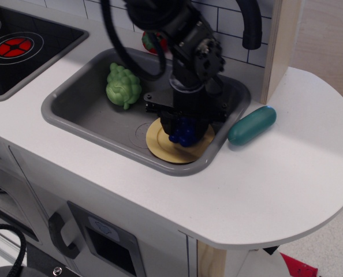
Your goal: Take blueberries off plate sink
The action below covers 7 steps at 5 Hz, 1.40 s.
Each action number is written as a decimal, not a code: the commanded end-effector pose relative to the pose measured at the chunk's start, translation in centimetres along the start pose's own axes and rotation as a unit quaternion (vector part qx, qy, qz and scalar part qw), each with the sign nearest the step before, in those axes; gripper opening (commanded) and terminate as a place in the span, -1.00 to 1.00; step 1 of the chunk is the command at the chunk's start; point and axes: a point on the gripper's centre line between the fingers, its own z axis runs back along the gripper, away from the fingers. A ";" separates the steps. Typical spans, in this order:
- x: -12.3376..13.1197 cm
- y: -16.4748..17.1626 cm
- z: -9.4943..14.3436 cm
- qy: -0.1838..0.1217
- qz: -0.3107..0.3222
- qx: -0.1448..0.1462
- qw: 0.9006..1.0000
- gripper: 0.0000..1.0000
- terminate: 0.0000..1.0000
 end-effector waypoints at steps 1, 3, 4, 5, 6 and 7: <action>2.8 2.1 4.5 -0.010 0.028 -0.040 0.999 -1.00 -1.00; 2.6 5.8 3.0 0.002 0.019 -0.009 1.000 -1.00 -1.00; 2.4 7.5 2.4 0.021 0.012 0.002 1.000 -1.00 -1.00; 1.5 8.4 1.7 0.007 -0.012 0.013 1.000 -1.00 -1.00; 1.2 8.9 0.7 0.001 -0.018 0.026 0.999 -1.00 -1.00; 1.3 8.7 0.6 0.005 -0.025 0.036 0.999 1.00 -1.00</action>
